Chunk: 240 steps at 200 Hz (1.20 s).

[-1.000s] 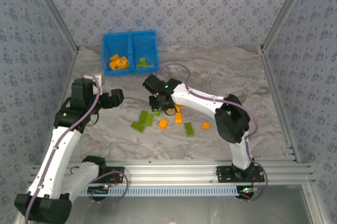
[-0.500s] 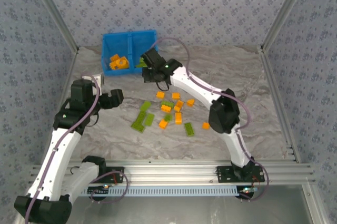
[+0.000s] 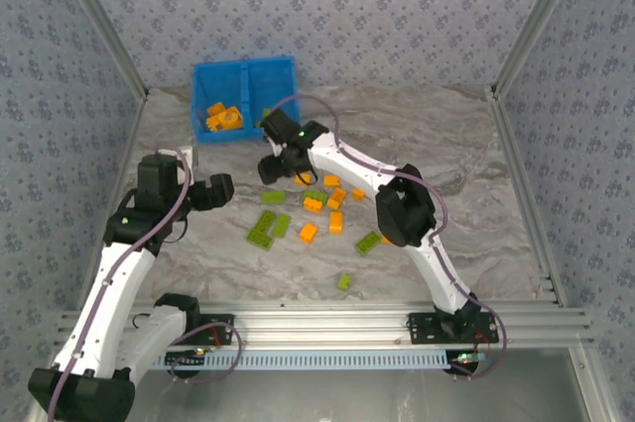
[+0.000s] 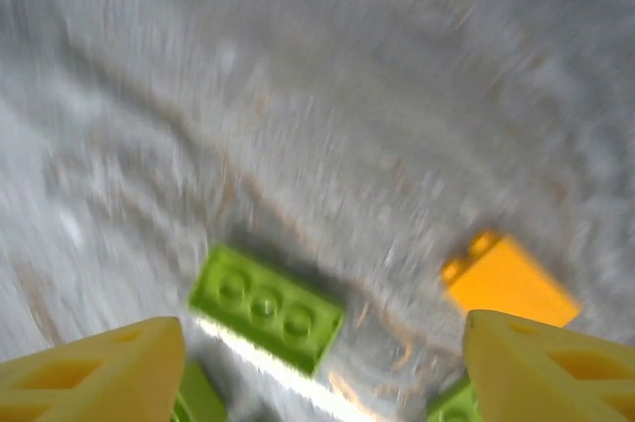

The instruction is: Sort the legos into containers by color

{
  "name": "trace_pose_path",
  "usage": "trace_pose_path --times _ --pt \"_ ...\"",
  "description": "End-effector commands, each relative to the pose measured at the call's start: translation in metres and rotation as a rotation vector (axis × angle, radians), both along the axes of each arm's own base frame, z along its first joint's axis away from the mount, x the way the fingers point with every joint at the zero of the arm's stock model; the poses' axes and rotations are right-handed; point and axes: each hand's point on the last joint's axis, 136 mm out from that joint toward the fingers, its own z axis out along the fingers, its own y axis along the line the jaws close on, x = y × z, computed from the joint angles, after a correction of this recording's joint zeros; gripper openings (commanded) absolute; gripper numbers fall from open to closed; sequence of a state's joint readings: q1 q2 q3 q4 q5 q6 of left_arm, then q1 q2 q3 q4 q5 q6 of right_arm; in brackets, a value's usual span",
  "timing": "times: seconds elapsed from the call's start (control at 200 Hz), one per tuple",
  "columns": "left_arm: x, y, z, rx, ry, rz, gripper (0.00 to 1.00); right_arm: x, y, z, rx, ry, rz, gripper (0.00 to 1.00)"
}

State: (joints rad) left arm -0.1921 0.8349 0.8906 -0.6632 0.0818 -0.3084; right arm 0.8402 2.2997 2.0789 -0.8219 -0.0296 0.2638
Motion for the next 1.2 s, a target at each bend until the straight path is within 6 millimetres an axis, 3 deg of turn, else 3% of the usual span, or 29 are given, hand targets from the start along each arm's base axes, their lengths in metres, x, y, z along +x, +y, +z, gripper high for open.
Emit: trace_pose_path --times 0.0,0.175,0.31,0.555,0.75,0.914,1.194 --pt "0.002 -0.003 -0.001 -0.018 0.011 -0.003 0.93 -0.031 -0.002 -0.009 -0.146 -0.038 0.218 0.82" --pt "0.002 -0.003 0.002 -0.028 0.006 -0.003 0.93 -0.024 0.0 -0.027 -0.177 -0.003 0.242 1.0" --pt "0.0 -0.001 0.002 -0.022 0.005 0.006 0.93 -0.031 0.018 -0.04 -0.135 0.032 0.297 1.0" --pt "0.001 -0.003 0.0 -0.024 0.012 0.001 0.94 -0.003 0.02 -0.058 -0.185 -0.035 0.305 0.99" --pt "0.002 -0.001 0.0 -0.017 0.012 0.007 0.93 -0.011 0.02 -0.079 -0.237 0.012 0.359 0.85" --pt "0.002 -0.001 -0.004 -0.022 0.017 0.011 0.93 -0.014 0.007 -0.092 -0.282 0.047 0.323 0.61" --pt "0.004 -0.002 -0.002 -0.029 0.011 0.009 0.93 0.016 -0.016 -0.073 -0.284 0.018 0.153 0.45"
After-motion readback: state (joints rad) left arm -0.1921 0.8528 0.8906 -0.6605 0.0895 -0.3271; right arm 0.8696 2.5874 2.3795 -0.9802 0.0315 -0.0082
